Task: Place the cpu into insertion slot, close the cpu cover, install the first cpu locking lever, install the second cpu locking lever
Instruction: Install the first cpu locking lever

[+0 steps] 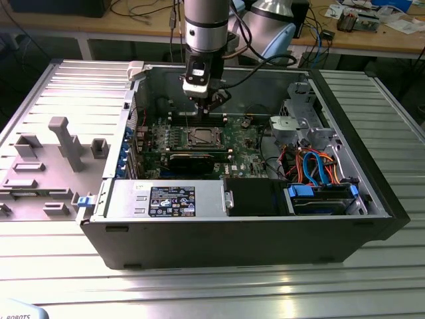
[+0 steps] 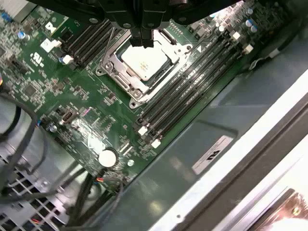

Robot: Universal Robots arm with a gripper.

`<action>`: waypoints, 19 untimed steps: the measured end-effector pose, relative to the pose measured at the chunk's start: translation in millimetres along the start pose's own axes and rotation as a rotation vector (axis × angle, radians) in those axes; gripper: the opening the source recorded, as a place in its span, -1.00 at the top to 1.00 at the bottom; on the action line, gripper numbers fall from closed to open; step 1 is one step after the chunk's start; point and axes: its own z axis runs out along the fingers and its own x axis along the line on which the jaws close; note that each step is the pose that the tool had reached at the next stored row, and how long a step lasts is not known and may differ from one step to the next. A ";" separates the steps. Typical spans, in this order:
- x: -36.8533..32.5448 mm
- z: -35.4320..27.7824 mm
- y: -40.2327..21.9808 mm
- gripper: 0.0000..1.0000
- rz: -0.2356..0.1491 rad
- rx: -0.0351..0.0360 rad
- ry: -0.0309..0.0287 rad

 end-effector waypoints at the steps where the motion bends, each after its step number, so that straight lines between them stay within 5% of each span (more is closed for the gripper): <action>1: 0.7 0.2 -0.6 0.79 -0.051 -0.0006 0.0014; 19: 2.0 0.1 -1.9 0.79 -0.063 -0.0002 0.0017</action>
